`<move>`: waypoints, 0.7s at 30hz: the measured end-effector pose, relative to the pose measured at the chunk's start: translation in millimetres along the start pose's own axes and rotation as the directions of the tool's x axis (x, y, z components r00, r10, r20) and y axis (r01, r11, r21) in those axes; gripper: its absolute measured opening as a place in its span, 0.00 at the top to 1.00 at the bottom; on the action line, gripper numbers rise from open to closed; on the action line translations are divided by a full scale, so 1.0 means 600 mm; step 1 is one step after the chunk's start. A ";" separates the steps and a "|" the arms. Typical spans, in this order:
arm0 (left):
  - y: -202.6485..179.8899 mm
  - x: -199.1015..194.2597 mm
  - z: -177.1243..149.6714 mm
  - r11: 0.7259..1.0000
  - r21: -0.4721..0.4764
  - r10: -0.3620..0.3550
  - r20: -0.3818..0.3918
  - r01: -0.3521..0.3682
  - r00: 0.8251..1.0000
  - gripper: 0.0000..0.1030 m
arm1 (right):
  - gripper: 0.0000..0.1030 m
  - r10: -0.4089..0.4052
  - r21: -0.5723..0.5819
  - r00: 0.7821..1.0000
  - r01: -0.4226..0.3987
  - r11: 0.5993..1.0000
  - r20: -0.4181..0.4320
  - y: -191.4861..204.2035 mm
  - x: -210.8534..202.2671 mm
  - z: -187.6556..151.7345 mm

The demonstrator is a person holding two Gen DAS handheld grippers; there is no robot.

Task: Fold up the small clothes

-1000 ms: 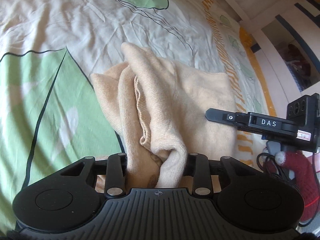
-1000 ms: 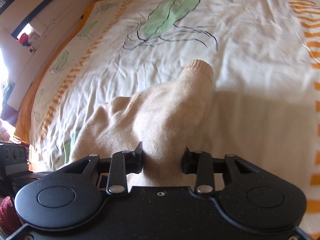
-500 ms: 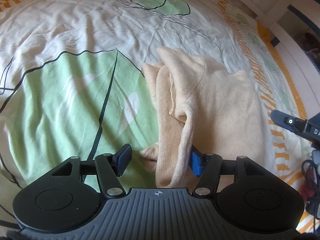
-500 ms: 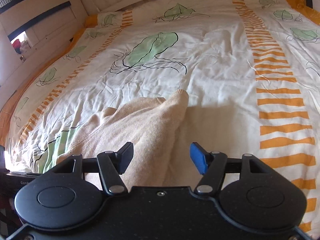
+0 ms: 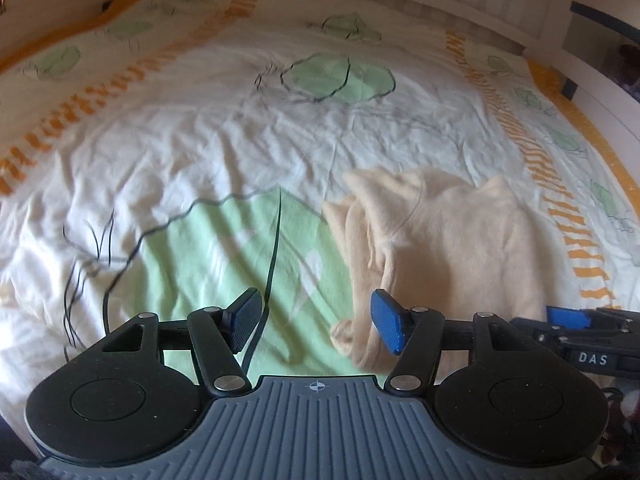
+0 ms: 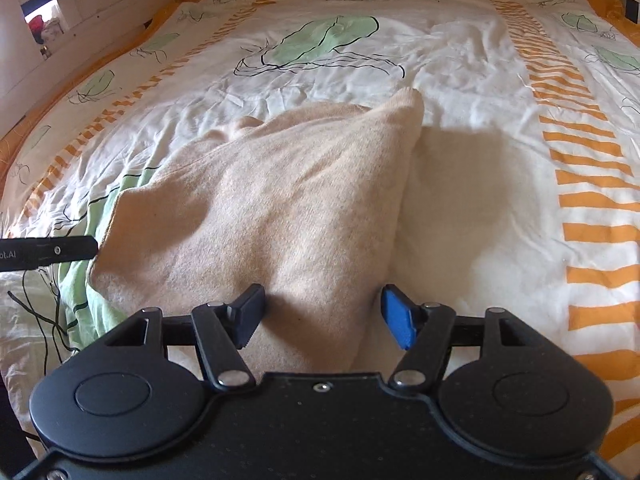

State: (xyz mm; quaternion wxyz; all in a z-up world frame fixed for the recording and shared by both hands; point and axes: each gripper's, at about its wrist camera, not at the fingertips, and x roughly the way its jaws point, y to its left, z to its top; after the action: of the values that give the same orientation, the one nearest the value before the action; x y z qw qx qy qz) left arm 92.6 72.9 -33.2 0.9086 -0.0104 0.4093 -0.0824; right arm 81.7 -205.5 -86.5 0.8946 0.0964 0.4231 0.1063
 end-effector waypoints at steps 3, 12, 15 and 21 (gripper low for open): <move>-0.033 0.008 0.031 0.998 0.065 0.009 0.050 -0.012 0.999 0.43 | 0.34 -0.007 0.015 0.999 0.006 1.000 0.038 0.003 -0.019 -0.002; -0.059 0.133 0.022 0.996 0.091 0.015 -0.056 -0.010 0.998 0.39 | 0.33 -0.028 0.024 0.993 0.026 0.999 0.112 0.015 -0.068 0.001; -0.042 0.129 0.020 0.999 0.033 0.018 -0.056 -0.016 0.998 0.33 | 0.27 -0.043 0.018 0.991 0.041 0.999 0.130 0.020 -0.084 -0.001; -0.077 0.053 0.013 0.991 0.119 0.069 -0.008 -0.067 0.998 0.35 | 0.10 -0.065 0.020 0.981 0.062 0.998 0.181 0.029 -0.120 -0.011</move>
State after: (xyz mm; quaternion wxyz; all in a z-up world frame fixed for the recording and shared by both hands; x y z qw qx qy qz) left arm 112.5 22.0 -47.6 0.9074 0.0580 0.4093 -0.0756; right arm 30.4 -207.6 -32.9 0.9316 0.0986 0.3436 0.0656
